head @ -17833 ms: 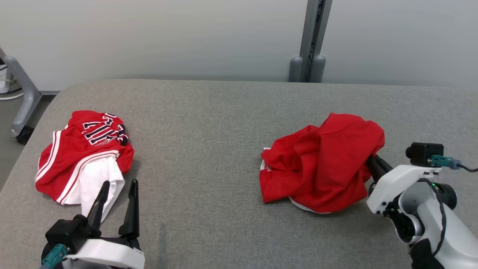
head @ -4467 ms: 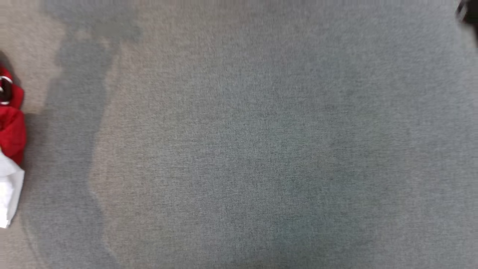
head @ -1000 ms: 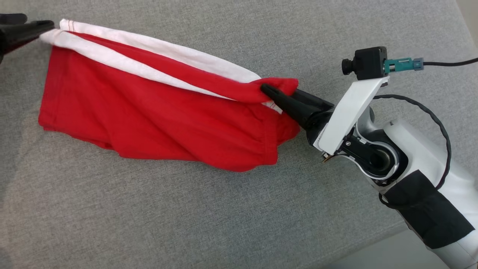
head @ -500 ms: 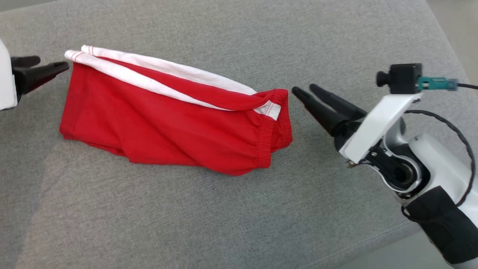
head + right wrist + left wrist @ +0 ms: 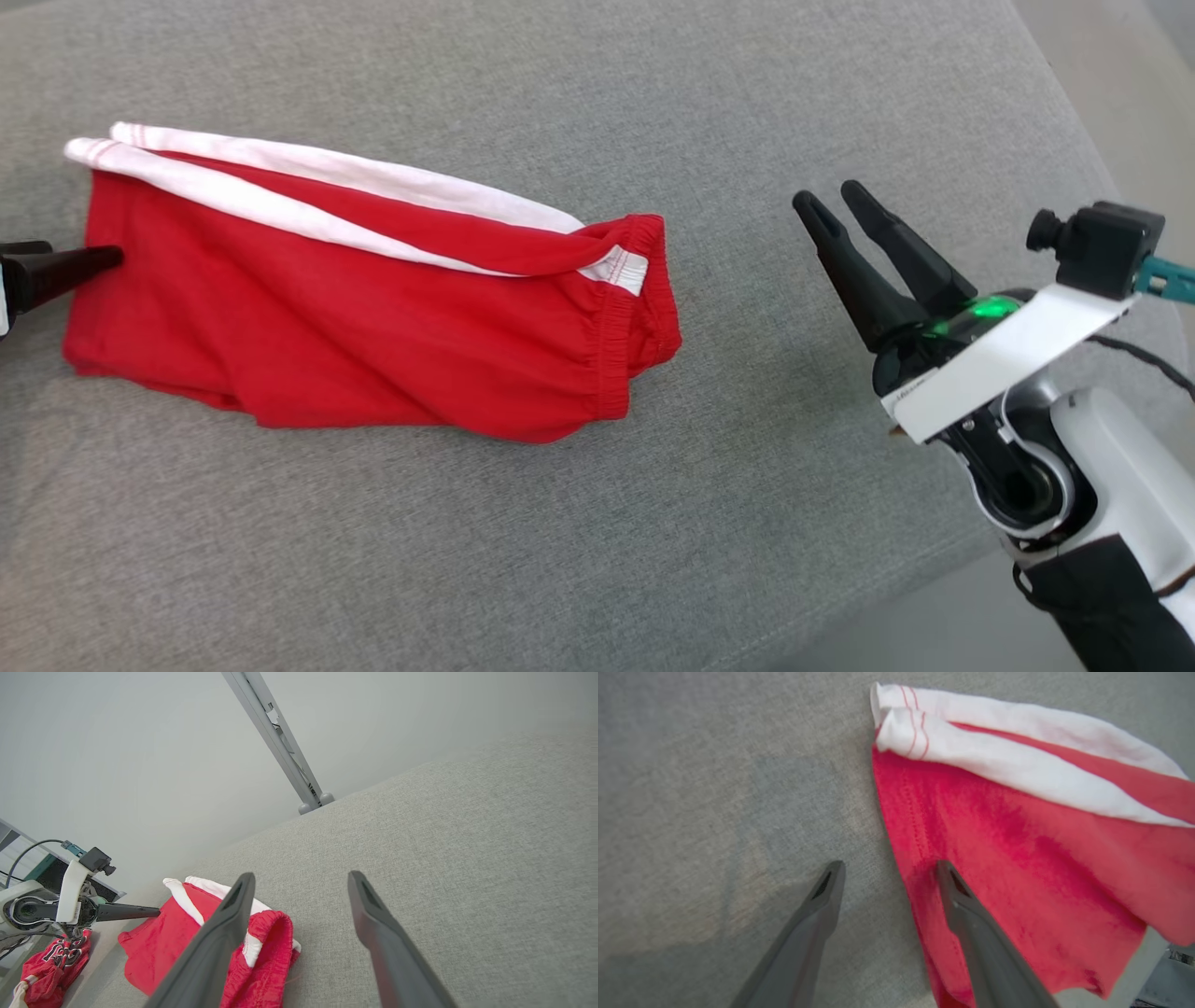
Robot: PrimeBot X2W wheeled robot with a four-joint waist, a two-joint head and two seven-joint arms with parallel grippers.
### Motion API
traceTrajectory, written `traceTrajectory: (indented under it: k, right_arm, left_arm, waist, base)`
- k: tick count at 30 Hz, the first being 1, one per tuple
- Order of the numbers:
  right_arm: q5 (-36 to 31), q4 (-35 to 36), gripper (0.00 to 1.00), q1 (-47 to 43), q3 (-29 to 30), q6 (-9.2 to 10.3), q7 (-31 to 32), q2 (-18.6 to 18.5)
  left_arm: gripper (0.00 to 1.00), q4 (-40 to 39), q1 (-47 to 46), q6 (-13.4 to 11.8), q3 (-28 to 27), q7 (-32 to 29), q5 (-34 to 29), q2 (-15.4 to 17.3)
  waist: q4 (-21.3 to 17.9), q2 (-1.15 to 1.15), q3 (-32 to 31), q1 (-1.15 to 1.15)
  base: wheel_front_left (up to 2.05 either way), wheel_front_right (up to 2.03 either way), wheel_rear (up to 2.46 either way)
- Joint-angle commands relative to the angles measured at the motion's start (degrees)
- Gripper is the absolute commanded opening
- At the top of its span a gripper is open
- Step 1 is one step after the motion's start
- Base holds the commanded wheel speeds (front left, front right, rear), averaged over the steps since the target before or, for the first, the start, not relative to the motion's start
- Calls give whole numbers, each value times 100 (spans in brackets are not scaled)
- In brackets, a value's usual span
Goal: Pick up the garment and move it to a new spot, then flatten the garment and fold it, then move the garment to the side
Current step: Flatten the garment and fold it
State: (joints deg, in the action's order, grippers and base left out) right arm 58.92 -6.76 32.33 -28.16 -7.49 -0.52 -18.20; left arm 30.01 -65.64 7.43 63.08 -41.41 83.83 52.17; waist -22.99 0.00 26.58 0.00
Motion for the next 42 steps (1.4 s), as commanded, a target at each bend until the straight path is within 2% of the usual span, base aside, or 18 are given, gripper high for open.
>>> traceTrajectory:
  k: [1,10,11,12,14,15,29,42]
  right_arm:
    - [-56,30,100,-91,62,-1,-3,10]
    - [-329,314,100,-540,517,-1,198,278]
    - [-366,333,100,-571,547,-1,226,309]
    - [-384,343,100,-595,575,-1,248,338]
    - [-428,359,100,-625,635,-1,301,396]
    - [-459,367,100,-642,662,-1,340,420]
    - [-561,215,100,-844,925,-1,828,384]
    - [-400,76,100,-1217,1116,-1,1035,249]
  left_arm:
    - [100,-11,82,9,17,-43,53,5]
    - [100,-447,124,11,38,-405,363,-9]
    - [97,-471,120,11,36,-414,372,-6]
    - [73,-491,122,10,33,-421,380,-3]
    - [11,-506,127,10,38,-424,366,5]
    - [0,-504,140,10,46,-432,357,16]
    - [0,-822,650,10,159,-383,675,-172]
    - [0,-1113,1429,10,285,99,781,-353]
  waist:
    - [-50,0,51,0]
    - [-99,0,115,0]
    - [-96,0,113,0]
    - [-92,0,111,0]
    - [-79,0,101,0]
    - [-67,0,93,0]
    - [486,0,-678,0]
    - [956,0,-1336,0]
  base:
    - [0,0,0]
    - [0,0,0]
    - [0,0,0]
    - [0,0,0]
    - [0,0,0]
    - [0,0,0]
    - [0,0,0]
    - [0,0,0]
